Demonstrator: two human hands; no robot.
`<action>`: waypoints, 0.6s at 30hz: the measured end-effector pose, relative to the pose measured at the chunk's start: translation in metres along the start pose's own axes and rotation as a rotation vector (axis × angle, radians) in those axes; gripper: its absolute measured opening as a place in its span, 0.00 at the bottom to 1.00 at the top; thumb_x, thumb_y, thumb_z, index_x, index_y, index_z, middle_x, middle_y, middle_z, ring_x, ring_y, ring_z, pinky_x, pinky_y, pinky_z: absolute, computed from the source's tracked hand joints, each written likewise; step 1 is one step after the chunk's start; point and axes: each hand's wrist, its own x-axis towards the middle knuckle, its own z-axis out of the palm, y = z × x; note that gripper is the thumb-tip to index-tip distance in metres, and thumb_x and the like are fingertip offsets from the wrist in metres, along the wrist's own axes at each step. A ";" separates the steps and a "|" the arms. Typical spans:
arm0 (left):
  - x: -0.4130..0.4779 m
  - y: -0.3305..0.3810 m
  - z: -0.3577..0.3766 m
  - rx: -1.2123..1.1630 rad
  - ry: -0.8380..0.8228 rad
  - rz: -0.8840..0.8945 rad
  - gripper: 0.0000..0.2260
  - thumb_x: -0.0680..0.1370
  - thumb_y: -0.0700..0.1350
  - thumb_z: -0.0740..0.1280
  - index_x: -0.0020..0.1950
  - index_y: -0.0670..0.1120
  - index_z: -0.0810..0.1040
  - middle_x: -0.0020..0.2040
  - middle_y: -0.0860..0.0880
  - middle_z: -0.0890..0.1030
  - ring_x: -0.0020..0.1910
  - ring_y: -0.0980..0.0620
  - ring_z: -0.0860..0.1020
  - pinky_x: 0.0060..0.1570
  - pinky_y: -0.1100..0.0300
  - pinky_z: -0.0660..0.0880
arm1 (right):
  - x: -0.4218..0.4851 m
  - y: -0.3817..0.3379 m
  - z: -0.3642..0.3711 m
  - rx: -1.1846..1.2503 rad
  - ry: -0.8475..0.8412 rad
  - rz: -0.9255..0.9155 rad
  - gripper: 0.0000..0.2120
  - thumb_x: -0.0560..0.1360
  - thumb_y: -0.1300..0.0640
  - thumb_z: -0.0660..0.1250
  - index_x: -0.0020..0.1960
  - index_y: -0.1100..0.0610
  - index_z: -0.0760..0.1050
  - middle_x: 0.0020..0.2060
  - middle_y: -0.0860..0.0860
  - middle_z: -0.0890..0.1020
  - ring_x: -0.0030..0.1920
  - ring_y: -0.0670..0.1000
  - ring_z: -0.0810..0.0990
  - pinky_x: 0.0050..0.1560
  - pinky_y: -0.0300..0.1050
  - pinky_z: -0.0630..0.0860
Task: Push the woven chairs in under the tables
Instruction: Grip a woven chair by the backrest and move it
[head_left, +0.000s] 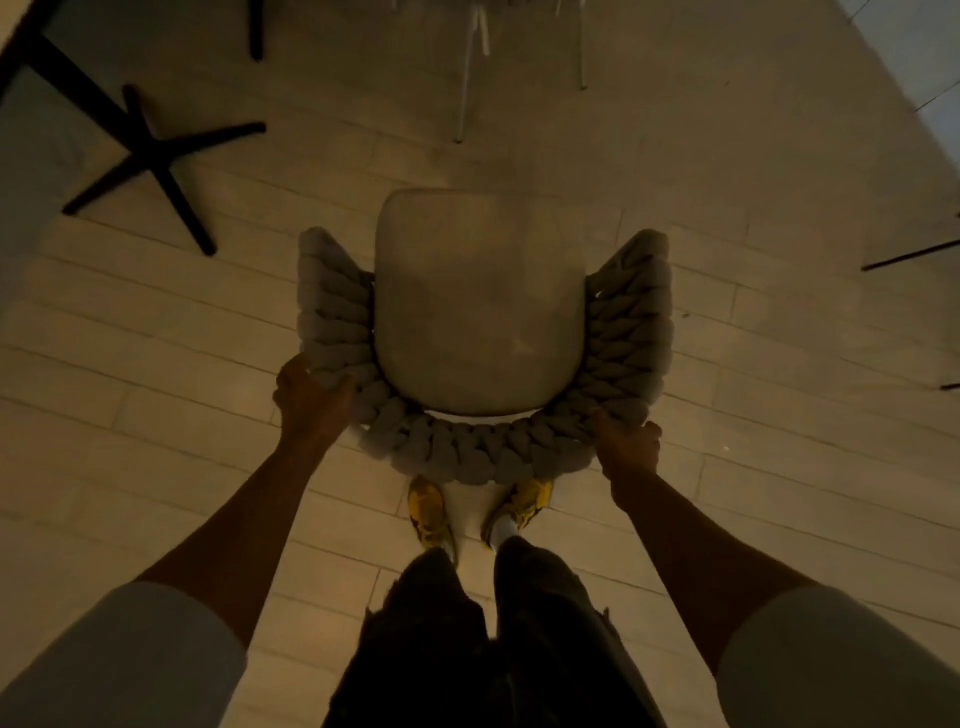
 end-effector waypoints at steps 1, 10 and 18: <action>0.008 -0.001 0.001 0.040 0.023 -0.027 0.32 0.75 0.51 0.73 0.76 0.44 0.66 0.73 0.40 0.68 0.70 0.36 0.68 0.65 0.36 0.72 | 0.001 0.003 0.003 0.029 0.035 0.019 0.51 0.65 0.33 0.73 0.77 0.60 0.59 0.70 0.63 0.69 0.66 0.67 0.74 0.62 0.68 0.78; 0.080 0.001 0.039 -0.037 0.177 -0.272 0.29 0.78 0.61 0.70 0.70 0.42 0.70 0.65 0.36 0.78 0.60 0.33 0.78 0.49 0.47 0.74 | 0.012 0.021 0.059 0.219 0.365 0.043 0.34 0.78 0.40 0.69 0.72 0.61 0.64 0.67 0.61 0.75 0.65 0.66 0.77 0.64 0.63 0.77; 0.091 -0.017 0.053 0.072 0.365 -0.158 0.27 0.78 0.61 0.69 0.64 0.40 0.75 0.59 0.35 0.81 0.58 0.32 0.78 0.55 0.39 0.76 | 0.016 0.025 0.081 0.222 0.547 -0.031 0.25 0.82 0.44 0.63 0.72 0.59 0.65 0.64 0.61 0.78 0.61 0.67 0.79 0.60 0.62 0.77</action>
